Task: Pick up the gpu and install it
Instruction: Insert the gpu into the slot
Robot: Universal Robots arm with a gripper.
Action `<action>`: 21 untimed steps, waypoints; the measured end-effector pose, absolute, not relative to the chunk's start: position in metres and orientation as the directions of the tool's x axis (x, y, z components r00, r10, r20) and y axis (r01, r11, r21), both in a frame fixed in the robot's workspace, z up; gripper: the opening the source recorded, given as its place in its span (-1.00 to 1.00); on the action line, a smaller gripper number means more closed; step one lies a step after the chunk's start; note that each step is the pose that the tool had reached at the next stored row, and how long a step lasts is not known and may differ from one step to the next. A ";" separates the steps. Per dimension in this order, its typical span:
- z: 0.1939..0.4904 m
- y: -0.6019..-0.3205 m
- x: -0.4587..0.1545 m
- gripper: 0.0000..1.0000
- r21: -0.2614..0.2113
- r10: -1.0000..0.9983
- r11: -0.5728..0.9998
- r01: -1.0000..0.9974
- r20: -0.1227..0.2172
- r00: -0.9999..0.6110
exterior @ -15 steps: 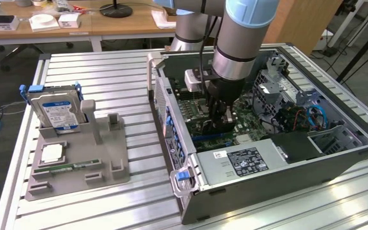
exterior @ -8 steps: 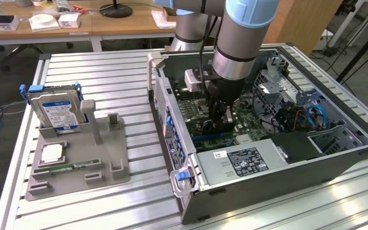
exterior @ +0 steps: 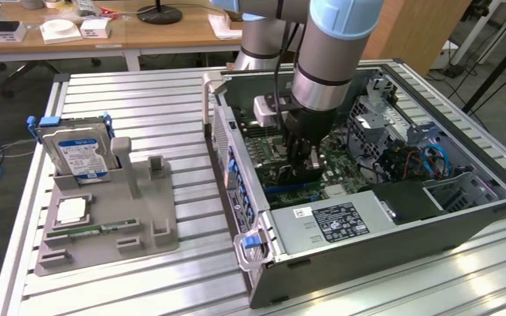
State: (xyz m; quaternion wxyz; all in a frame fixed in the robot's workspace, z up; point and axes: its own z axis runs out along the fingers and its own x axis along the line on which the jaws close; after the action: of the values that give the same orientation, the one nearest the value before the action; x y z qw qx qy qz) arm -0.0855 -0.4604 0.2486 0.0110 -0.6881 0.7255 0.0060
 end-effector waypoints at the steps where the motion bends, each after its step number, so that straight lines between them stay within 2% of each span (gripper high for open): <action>1: 0.248 -0.460 -0.086 -0.47 -0.007 -0.998 0.053 -0.999 -0.024 -0.053; 21: 0.241 -0.460 -0.086 -0.47 -0.007 -0.998 0.053 -0.999 -0.024 -0.053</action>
State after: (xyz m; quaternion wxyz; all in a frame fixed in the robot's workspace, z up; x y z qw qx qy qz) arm -0.0855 -0.4596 0.2410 0.0111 -0.6882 0.7254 0.0061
